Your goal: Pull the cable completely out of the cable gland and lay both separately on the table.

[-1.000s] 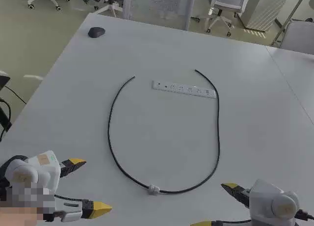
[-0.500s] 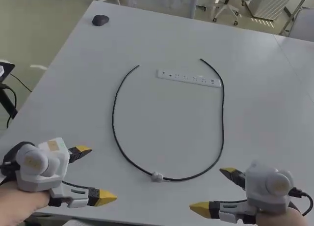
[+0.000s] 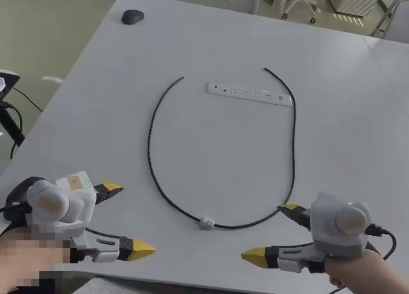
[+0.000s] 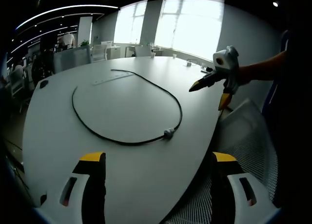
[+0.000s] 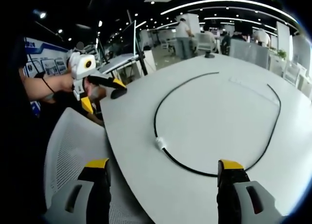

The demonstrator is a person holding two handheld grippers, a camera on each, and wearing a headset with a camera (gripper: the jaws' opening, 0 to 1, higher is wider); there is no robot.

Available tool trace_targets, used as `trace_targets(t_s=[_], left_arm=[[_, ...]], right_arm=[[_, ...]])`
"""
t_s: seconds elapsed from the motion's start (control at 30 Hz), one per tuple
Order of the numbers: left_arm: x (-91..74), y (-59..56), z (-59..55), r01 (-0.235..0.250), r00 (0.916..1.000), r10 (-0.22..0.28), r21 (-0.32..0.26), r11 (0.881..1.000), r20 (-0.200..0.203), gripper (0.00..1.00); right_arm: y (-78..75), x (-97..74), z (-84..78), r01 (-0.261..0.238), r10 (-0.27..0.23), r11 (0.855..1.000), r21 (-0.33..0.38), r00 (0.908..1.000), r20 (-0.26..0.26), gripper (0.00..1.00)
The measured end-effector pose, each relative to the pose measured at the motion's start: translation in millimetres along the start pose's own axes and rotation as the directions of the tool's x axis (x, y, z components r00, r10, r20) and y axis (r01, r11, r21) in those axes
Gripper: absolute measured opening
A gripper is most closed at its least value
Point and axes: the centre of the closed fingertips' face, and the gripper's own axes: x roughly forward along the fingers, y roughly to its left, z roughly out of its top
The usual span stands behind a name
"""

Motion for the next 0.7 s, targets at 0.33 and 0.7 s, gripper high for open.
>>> trace_targets(t_s=[0.33,0.7], left_arm=[[5.6,-2.9,-1.4,0.000,1.0000,0.000,-0.002,1.000,-0.005,0.89],[15.3,-9.8,-4.0,0.002,1.0000,-0.002,-0.019,1.000,-0.004,0.91]], right_arm=[[2.7,20.6,7.1,-0.042,0.040,0.997,-0.065,0.9985,-0.039,0.85],[3.5,40.6,7.7,-0.083,0.075,0.992,-0.098,0.9931,-0.090,0.73]])
